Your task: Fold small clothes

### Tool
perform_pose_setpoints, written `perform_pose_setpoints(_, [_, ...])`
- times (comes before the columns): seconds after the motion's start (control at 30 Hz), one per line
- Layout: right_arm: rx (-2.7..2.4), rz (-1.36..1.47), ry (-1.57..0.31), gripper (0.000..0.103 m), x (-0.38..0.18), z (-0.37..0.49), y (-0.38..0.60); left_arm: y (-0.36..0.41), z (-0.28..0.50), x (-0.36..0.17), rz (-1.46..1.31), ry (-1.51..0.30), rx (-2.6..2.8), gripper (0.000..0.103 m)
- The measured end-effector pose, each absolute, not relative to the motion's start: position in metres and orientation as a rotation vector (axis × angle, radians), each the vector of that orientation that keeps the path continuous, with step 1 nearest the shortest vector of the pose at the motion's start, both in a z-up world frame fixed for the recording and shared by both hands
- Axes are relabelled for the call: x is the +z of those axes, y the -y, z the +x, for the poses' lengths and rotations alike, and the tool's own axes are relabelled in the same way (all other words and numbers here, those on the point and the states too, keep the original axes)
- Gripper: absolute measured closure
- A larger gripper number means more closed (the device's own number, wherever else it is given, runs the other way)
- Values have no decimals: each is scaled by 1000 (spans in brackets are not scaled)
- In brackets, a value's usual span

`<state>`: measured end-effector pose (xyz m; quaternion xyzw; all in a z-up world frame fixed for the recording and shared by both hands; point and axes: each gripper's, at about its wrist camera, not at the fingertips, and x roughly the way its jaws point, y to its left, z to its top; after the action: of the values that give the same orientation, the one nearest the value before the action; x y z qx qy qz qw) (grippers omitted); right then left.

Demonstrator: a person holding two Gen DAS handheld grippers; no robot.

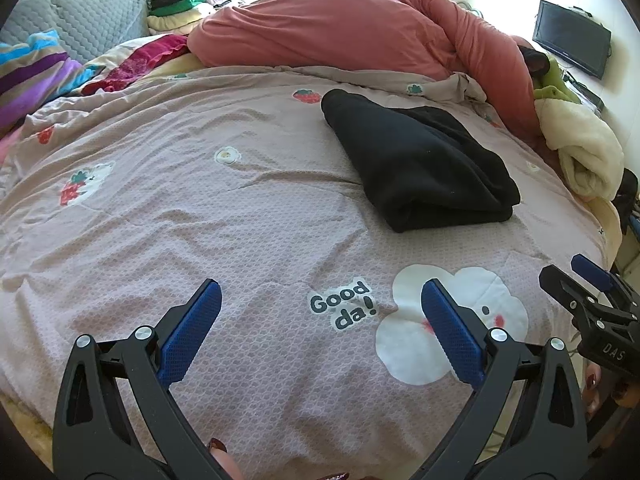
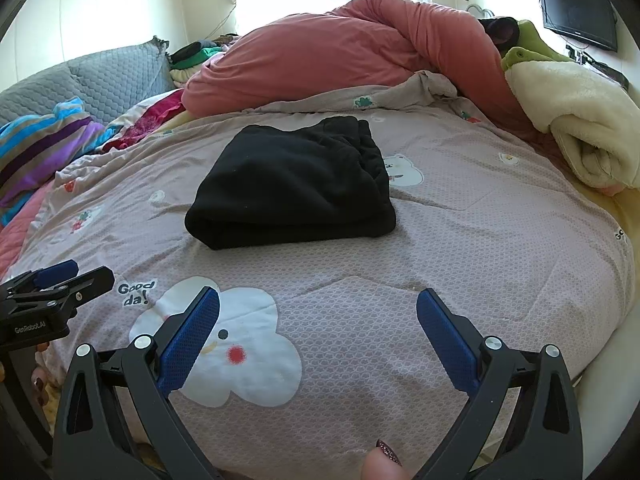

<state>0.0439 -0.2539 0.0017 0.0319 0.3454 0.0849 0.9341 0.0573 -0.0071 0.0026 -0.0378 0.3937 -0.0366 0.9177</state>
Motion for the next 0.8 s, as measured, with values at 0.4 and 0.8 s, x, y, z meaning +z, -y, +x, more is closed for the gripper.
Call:
perform_pose_setpoints(0.4, [168,72,-709,5,1,42,254,8,56,4,-62,-808,-65,9])
perform_pose_setpoints(0.8, [167,69,-713,5,2,44,255,8,56,4,-55,-814,-53,9])
